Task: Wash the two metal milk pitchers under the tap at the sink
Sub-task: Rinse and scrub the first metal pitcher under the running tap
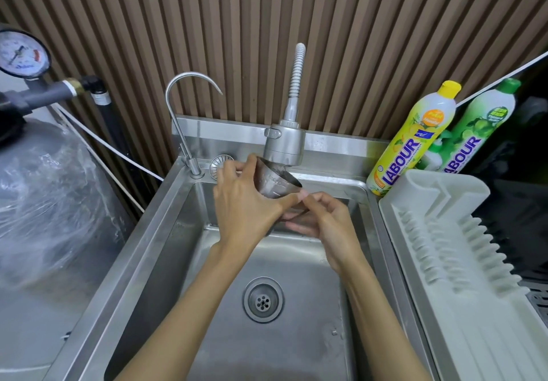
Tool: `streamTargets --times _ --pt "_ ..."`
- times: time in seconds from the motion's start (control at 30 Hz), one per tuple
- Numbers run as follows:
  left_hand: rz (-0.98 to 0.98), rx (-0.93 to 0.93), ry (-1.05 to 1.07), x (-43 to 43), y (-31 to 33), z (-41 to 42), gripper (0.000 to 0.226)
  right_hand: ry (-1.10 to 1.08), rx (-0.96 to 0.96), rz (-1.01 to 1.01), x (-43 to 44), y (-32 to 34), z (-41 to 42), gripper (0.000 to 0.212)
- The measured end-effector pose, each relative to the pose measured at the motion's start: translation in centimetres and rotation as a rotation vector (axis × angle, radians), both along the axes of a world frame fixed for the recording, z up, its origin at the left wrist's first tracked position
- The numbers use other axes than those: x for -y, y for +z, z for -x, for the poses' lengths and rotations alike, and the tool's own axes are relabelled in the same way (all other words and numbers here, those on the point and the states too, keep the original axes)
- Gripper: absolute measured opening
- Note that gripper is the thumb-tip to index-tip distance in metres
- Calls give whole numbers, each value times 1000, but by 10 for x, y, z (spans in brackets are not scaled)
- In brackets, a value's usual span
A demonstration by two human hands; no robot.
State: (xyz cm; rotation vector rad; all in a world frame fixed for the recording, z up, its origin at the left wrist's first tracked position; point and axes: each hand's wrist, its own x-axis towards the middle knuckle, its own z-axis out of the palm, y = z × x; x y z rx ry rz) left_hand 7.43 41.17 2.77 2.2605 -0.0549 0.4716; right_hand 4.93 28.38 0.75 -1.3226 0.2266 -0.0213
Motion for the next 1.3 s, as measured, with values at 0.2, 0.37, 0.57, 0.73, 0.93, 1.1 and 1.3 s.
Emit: streamTargets --times 0.2,0.37,0.57,0.73,0.93,1.1,1.3 --pt "223 -227 -110 6 -18 -5 63 -142 -46 452 14 25 1 26" --pt "620 -345 -322 7 -32 -19 42 -137 66 990 12 36 -1 17" --pt "745 -53 -311 11 -28 -27 70 -55 145 492 9 15 -15 17" --pt "398 137 -174 2 -16 -14 78 68 121 143 3 -4 -18 12" --pt "127 86 30 -4 -8 -3 89 118 63 52 -2 -10 -11 11" --pt "211 -235 -56 -10 -10 -2 79 76 -13 250 13 12 -3 16" --pt "754 -553 -370 -6 -17 -6 47 -84 39 958 18 41 0 24"
